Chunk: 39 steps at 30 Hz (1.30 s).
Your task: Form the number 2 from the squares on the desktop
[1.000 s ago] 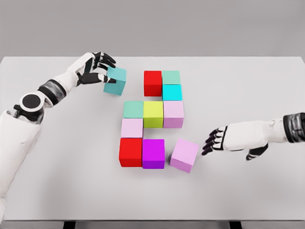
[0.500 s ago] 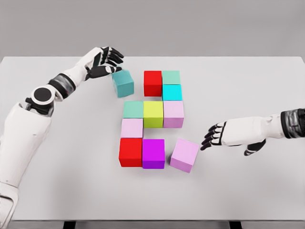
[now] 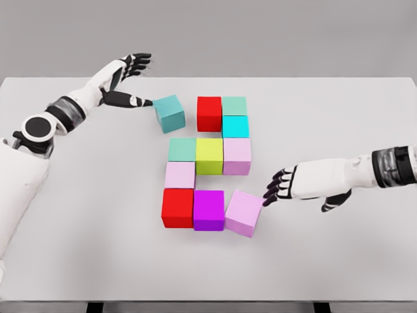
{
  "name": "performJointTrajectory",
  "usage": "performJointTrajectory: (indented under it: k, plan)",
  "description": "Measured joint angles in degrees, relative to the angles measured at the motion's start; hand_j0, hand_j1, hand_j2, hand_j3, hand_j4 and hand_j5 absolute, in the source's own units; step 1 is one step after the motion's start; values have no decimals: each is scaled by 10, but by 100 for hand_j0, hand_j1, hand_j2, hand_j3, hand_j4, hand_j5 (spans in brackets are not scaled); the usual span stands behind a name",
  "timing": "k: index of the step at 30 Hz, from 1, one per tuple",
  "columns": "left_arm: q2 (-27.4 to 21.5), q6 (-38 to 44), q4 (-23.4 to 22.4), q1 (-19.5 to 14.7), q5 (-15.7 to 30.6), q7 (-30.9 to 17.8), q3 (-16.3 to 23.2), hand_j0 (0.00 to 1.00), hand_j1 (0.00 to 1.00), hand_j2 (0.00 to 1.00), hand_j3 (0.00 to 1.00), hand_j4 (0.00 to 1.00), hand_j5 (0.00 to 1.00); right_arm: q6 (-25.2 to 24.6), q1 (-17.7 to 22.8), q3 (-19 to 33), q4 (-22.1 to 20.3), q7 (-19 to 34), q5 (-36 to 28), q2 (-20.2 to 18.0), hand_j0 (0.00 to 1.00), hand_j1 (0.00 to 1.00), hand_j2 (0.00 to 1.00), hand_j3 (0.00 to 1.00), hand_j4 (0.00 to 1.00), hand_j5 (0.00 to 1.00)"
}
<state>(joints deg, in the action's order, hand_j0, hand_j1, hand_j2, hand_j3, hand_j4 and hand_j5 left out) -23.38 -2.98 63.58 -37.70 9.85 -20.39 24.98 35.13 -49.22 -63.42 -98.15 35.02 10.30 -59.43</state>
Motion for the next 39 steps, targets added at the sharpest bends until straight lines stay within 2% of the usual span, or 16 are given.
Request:
performJointTrajectory:
  k: [3, 7, 11, 17, 19, 23, 30, 37, 39]
  plan:
    - [-46, 2, 17, -15, -25, -10, 33, 100, 100, 100, 100, 100, 100, 0, 0, 10, 2, 0, -3, 1, 100, 100, 100, 100, 100, 100]
    - [-96, 2, 41, -25, -85, -103, 58, 100, 100, 100, 100, 100, 100, 0, 1, 23, 2, 0, -18, 3, 100, 100, 100, 100, 100, 100]
    - [-117, 1, 56, -24, -128, -135, 69, 100, 100, 100, 100, 100, 100, 0, 1, 27, 3, 0, -23, -3, 100, 100, 100, 100, 100, 100]
    - [-123, 0, 60, -28, -149, -145, 87, 100, 100, 100, 100, 100, 100, 0, 18, 20, -19, 0, -27, -41, 100, 100, 100, 100, 100, 100]
    - [-123, 0, 61, -32, -175, -145, 95, 100, 100, 100, 100, 100, 100, 0, 18, 14, -22, 0, -27, -45, 100, 100, 100, 100, 100, 100]
    - [-122, 0, 62, -55, -221, -146, 127, 100, 100, 100, 100, 100, 100, 0, 16, -1, -23, 0, -27, -39, 100, 100, 100, 100, 100, 100]
    - [-122, 0, 63, -91, -237, -146, 207, 100, 100, 100, 100, 100, 100, 0, 11, -15, -23, 0, -25, -23, 100, 100, 100, 100, 100, 100]
    - [-124, 0, 62, -109, -259, -146, 229, 100, 100, 100, 100, 100, 100, 0, 9, -16, -15, 0, -18, -8, 100, 100, 100, 100, 100, 100]
    - [-124, 0, 62, -125, -268, -146, 237, 100, 100, 100, 100, 100, 100, 0, 8, -15, -9, 0, -13, -7, 100, 100, 100, 100, 100, 100]
